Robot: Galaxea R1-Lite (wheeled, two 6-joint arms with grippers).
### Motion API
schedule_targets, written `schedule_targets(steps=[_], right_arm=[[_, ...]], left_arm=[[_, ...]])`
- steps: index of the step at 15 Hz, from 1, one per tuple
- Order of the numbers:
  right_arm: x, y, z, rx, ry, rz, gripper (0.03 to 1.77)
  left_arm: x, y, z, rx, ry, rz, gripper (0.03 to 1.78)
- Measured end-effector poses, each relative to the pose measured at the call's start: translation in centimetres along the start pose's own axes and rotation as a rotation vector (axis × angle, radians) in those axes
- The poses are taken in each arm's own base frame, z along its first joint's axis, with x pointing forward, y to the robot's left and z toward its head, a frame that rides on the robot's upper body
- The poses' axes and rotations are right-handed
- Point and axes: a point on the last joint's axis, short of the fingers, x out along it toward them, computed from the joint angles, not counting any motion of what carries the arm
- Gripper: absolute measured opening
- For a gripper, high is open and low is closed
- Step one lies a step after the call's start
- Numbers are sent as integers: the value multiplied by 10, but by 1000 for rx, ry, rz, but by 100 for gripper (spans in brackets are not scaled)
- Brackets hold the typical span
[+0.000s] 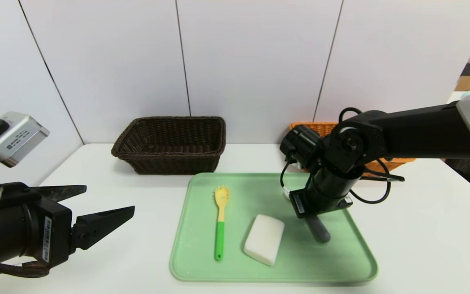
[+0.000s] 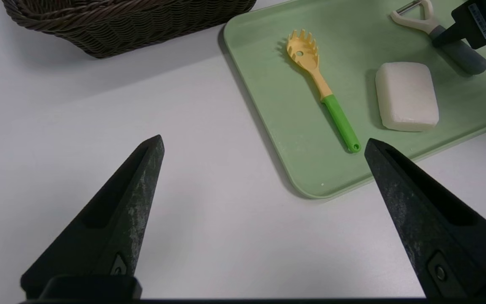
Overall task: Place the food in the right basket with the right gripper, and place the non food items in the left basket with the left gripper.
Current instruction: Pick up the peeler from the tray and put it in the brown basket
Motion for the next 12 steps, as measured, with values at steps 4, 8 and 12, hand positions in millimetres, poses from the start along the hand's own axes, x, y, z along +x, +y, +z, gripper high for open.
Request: schedule_targets(steps=[4, 8, 12], right_arm=[[-3, 0, 0, 0, -7, 0, 25], [-22, 1, -2, -11, -57, 16, 25], [-59, 13, -9, -51, -164, 29, 25]], left_arm=[[-1, 0, 0, 0, -2, 0, 169], [-1, 0, 1, 0, -4, -2, 169], [0, 0, 1, 1, -6, -3, 169]])
